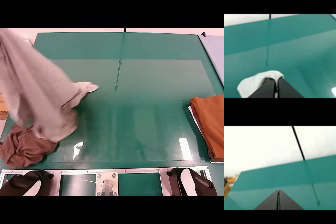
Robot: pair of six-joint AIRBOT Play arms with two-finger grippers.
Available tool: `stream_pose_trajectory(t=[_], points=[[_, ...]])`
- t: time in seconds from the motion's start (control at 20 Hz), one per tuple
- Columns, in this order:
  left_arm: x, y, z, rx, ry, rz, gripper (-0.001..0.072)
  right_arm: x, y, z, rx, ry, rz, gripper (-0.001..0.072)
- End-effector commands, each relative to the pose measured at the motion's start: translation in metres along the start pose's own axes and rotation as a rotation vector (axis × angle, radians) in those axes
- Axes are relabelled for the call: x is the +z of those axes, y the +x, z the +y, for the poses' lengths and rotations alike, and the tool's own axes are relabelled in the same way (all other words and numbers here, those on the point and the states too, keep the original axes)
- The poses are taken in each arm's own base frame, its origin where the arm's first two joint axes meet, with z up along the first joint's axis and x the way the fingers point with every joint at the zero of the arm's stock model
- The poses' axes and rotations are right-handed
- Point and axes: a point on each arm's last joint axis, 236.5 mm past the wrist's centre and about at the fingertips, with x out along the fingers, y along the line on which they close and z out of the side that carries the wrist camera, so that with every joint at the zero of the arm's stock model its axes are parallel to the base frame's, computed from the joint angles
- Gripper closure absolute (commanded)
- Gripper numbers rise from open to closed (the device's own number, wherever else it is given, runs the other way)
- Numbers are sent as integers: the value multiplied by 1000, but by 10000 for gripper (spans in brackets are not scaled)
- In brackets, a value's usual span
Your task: Fold the shirts.
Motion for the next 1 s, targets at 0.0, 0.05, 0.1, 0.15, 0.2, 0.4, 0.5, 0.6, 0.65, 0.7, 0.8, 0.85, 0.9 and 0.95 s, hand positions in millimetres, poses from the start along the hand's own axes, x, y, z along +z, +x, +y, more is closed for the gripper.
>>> stream_pose_trajectory(t=[0.0, 0.05, 0.1, 0.15, 0.2, 0.4, 0.5, 0.6, 0.65, 0.7, 0.8, 0.85, 0.9, 0.95], points=[[-43, 35, -3, -57, 5, 163, 687, -66, 13, -16, 12, 124, 177, 704], [-58, 59, -10, -110, -16, 202, 688, -94, 25, -29, 17, 169, 236, 705], [-66, 80, -23, -194, -50, 217, 688, -121, 35, -41, 19, 213, 299, 705], [-69, 99, -45, -308, -92, 215, 688, -147, 43, -54, 13, 260, 350, 704], [-67, 114, -68, -418, -133, 210, 688, -170, 50, -68, -1, 297, 387, 704], [-92, 176, -184, -708, -129, 273, 688, -204, 62, -99, -56, 375, 406, 704], [-139, 206, -248, -794, -98, 372, 687, -206, 64, -101, -59, 384, 414, 704], [-194, 233, -293, -841, -81, 480, 686, -213, 66, -112, -89, 382, 440, 704], [-220, 242, -306, -854, -87, 541, 685, -219, 66, -120, -115, 375, 460, 703], [-240, 248, -312, -858, -92, 595, 642, -224, 66, -128, -142, 365, 479, 703], [-254, 258, -299, -836, -114, 656, 88, -231, 67, -140, -176, 358, 509, 701], [-247, 261, -280, -819, -135, 667, 93, -234, 67, -143, -185, 359, 519, 603], [-239, 261, -257, -804, -137, 686, 93, -237, 67, -146, -192, 359, 530, 454], [-231, 260, -224, -774, -146, 718, 93, -242, 66, -148, -197, 361, 550, 371]])
